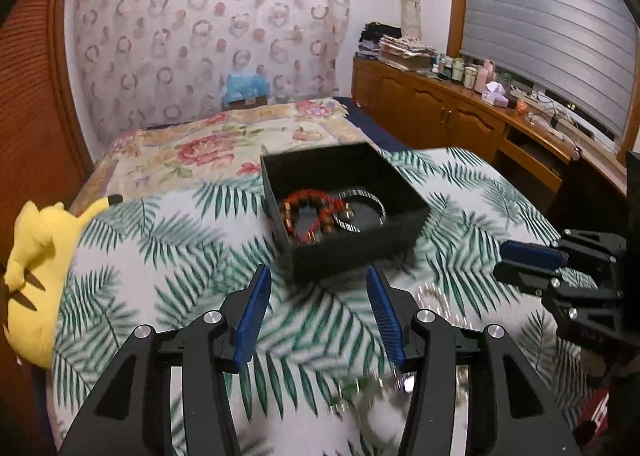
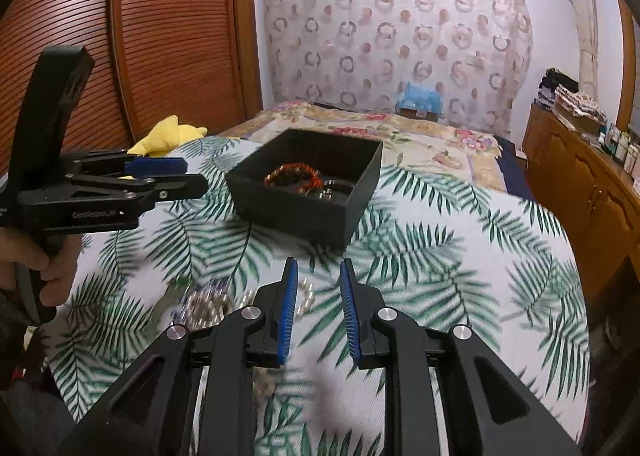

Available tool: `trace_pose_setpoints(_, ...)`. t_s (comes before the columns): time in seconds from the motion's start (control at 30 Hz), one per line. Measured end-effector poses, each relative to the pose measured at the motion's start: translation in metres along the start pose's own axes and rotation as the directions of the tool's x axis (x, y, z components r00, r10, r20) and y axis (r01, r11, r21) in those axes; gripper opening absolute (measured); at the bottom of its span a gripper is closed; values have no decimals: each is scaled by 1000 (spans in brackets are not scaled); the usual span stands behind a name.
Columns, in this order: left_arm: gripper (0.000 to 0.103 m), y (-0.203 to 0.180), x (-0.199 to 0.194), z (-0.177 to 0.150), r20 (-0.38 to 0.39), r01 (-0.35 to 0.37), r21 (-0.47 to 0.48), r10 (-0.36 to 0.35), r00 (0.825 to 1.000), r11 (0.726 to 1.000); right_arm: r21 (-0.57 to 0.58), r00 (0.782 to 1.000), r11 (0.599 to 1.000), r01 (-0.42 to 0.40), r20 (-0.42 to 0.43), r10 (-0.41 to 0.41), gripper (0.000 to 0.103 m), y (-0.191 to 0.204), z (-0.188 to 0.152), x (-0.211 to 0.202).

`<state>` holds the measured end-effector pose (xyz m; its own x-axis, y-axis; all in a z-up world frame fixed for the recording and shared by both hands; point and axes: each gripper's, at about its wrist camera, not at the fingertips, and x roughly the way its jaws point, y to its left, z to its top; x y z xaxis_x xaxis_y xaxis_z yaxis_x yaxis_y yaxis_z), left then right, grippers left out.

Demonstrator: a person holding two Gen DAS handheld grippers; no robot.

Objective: Organize jewelry
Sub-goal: 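Lower the left tool onto the blue crystal brooch and close it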

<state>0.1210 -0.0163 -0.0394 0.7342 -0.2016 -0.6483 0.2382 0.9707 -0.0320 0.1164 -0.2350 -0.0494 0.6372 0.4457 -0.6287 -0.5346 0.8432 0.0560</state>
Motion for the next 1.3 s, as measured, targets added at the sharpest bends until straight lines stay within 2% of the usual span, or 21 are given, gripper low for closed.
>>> trace_pose_setpoints(0.07,47,-3,-5,-10,-7,16,-3,-16,1000,1000,9,1000,1000,-1,-5,1,25,2,-9,-4)
trace_pose_setpoints(0.13,47,-4,-9,-20,-17,38,-16,-38,999,999,21,1000,1000,-11,-13,11,31,5,-19,-7)
trace_pose_setpoints(0.43,47,-22,-16,-54,-65,94,-10,-95,993,995,22,999,1000,-15,-48,16,32,15,-46,-11)
trace_pose_setpoints(0.73,28,-27,-6,-58,-99,154,-39,-157,983,987,31,999,999,-15,-46,17,32,12,-49,-15)
trace_pose_setpoints(1.3,25,-28,3,-56,-101,216,-90,-225,969,972,36,998,999,-15,-54,17,34,11,-51,-15)
